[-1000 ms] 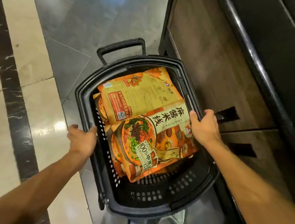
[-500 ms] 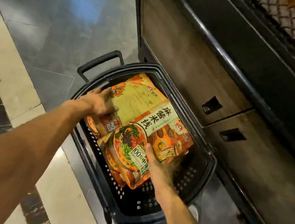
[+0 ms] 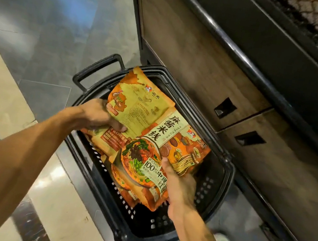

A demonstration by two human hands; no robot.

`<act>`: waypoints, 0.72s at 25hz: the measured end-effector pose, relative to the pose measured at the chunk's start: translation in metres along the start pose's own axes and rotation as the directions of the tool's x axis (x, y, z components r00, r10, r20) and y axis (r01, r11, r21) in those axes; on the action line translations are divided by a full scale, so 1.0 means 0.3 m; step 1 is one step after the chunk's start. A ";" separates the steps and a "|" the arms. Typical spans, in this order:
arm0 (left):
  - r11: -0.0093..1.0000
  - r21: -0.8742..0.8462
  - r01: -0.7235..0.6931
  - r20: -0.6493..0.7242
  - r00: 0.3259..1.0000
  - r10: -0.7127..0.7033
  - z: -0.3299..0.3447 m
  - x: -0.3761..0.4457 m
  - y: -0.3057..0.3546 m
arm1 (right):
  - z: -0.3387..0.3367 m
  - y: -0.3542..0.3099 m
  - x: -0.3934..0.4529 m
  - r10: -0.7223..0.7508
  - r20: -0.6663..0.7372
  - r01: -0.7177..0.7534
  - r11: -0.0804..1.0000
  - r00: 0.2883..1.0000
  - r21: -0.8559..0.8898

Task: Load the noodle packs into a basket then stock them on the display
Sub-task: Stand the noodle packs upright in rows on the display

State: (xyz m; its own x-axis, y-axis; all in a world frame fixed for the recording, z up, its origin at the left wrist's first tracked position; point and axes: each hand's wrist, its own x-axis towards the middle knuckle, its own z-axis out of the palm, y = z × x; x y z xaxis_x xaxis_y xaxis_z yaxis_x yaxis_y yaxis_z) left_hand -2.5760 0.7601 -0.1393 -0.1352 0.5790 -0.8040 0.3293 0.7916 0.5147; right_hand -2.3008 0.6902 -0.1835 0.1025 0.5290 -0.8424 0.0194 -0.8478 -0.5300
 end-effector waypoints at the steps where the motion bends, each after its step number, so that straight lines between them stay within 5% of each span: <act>1: 0.998 -0.063 -0.005 -0.017 1.000 0.004 0.008 -0.019 -0.021 | -0.010 0.045 0.035 -0.015 0.003 0.015 1.000 1.000 0.006; 4: 0.981 -0.182 -0.073 -0.096 0.994 0.056 0.041 -0.104 -0.050 | -0.046 0.009 -0.054 0.000 0.011 -0.002 0.975 1.000 0.220; 8: 0.927 -0.341 -0.157 -0.301 0.952 0.050 0.086 -0.312 -0.083 | -0.151 -0.061 -0.131 -0.135 0.059 0.122 0.974 0.989 0.190; 18: 0.833 -0.396 -0.385 -0.478 0.862 0.171 0.056 -1.033 0.227 | -0.471 -0.658 -0.688 -0.443 0.335 0.377 0.893 0.832 0.245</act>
State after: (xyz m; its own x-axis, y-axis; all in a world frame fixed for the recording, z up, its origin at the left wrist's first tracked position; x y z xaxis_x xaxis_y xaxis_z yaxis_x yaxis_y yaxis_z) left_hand -2.4959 0.6314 0.1400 -0.5064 0.7277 -0.4626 -0.0440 0.5140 0.8567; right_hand -2.1852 0.7431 0.1087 -0.2565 0.8280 -0.4987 -0.1878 -0.5488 -0.8146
